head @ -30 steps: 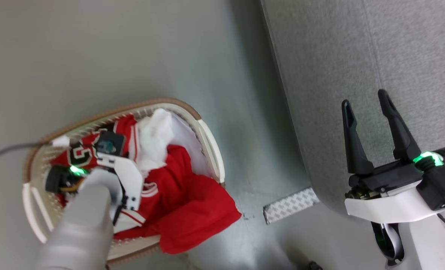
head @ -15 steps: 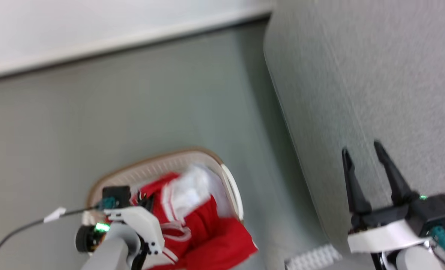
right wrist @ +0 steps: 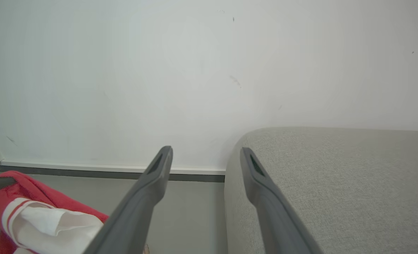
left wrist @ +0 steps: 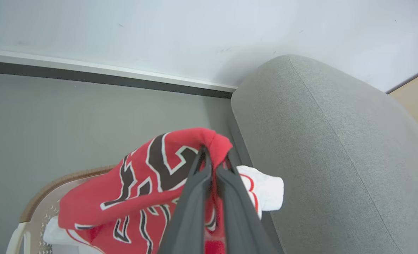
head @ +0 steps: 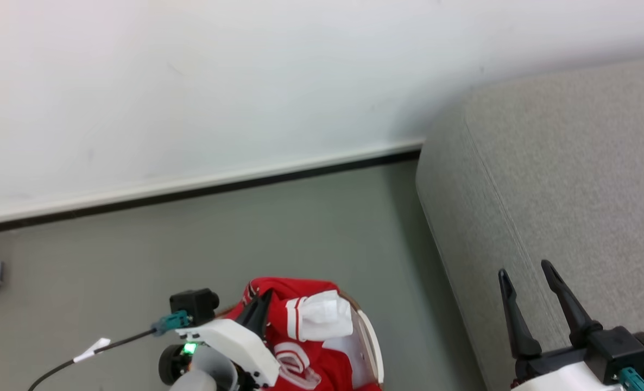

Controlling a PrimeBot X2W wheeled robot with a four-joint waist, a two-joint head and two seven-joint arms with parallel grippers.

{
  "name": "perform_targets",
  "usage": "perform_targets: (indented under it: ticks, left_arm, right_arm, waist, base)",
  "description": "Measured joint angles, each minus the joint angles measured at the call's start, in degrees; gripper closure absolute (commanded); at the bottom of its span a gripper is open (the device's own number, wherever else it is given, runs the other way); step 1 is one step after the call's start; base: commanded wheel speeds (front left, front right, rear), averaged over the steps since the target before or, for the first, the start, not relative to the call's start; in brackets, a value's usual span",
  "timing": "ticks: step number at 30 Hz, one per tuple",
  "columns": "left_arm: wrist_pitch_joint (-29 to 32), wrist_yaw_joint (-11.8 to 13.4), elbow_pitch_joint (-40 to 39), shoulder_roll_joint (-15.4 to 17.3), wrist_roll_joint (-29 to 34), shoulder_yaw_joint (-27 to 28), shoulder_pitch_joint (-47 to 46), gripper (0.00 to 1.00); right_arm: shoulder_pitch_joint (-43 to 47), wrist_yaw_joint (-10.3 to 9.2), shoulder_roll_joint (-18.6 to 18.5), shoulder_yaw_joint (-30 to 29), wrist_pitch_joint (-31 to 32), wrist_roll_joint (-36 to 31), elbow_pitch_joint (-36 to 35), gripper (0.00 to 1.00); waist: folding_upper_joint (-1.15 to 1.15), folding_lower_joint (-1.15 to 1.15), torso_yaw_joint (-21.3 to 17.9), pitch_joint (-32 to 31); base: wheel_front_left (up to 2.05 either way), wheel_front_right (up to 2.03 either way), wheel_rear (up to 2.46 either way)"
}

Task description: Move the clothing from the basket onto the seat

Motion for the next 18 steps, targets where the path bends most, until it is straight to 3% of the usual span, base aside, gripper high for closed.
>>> perform_targets:
  ticks: [18]
  left_arm:
    - [4.3,8.7,-37.4,2.2,0.4,-0.3,11.4,1.0]
  right_arm:
    - [4.4,0.0,-2.2,0.6,0.0,0.5,0.9,0.0]
  waist:
    - [0.0,0.01,3.1,-9.2]
  base:
    - [0.0,0.0,0.0]
